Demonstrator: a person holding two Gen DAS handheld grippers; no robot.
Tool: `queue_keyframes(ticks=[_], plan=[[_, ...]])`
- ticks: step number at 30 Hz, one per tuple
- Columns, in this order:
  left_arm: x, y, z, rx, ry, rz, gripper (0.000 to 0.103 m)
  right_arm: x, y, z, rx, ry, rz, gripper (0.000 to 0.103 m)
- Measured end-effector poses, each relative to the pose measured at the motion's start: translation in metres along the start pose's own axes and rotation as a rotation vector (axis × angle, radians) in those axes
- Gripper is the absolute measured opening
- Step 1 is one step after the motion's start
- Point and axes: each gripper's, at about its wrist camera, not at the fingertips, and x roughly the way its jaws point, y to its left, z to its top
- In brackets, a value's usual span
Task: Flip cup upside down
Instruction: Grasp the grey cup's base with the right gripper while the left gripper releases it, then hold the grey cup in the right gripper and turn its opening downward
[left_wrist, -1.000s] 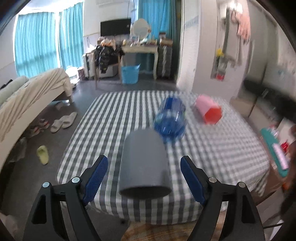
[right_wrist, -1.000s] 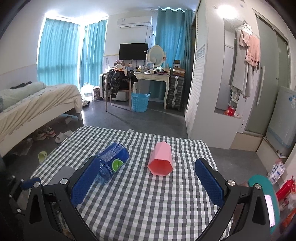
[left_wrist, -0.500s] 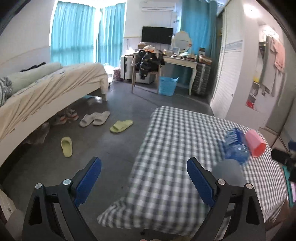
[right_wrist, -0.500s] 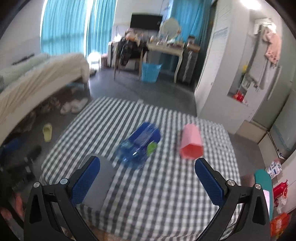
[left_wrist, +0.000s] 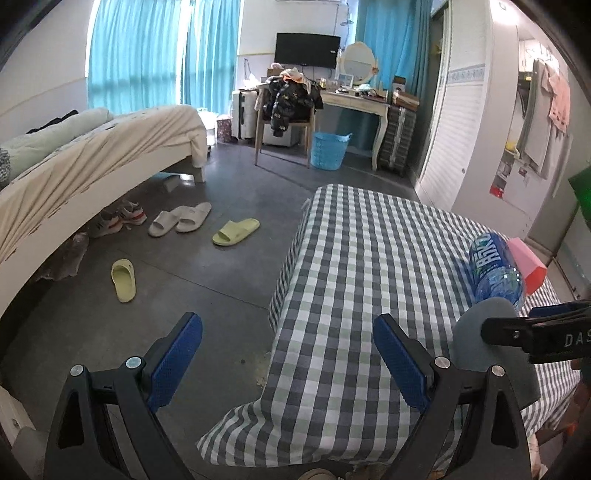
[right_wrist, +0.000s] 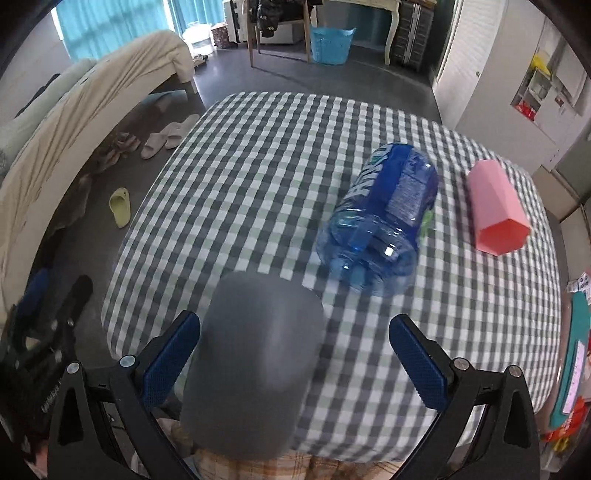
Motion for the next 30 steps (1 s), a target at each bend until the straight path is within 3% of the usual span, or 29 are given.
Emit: queue_keyframes(ticks=[5, 11, 12, 15, 20, 28, 30], plan=[[0.011, -0.004, 0.0, 0.003, 0.015, -0.012, 0.096, 0.017, 0.006, 0.0, -0.002, 0.058, 0.039, 0.089], [0.014, -0.007, -0.004, 0.004, 0.025, -0.012, 0.096, 0.04, 0.007, -0.003, 0.017, 0.095, 0.111, 0.082], [0.014, -0.007, -0.004, 0.004, 0.026, -0.011, 0.096, 0.042, 0.008, -0.003, 0.014, 0.096, 0.121, 0.077], [0.01, -0.009, -0.005, 0.005, 0.018, -0.008, 0.096, 0.037, 0.008, -0.007, 0.002, 0.074, 0.126, 0.077], [0.003, -0.016, -0.007, 0.012, 0.009, -0.004, 0.096, 0.005, 0.006, -0.017, -0.047, -0.085, 0.159, 0.075], [-0.008, -0.035, -0.014, 0.032, -0.002, -0.003, 0.096, -0.028, -0.008, -0.05, -0.16, -0.431, -0.017, 0.072], [-0.009, -0.038, -0.016, 0.037, 0.002, 0.001, 0.096, -0.025, -0.011, -0.054, -0.173, -0.44, -0.039, 0.072]])
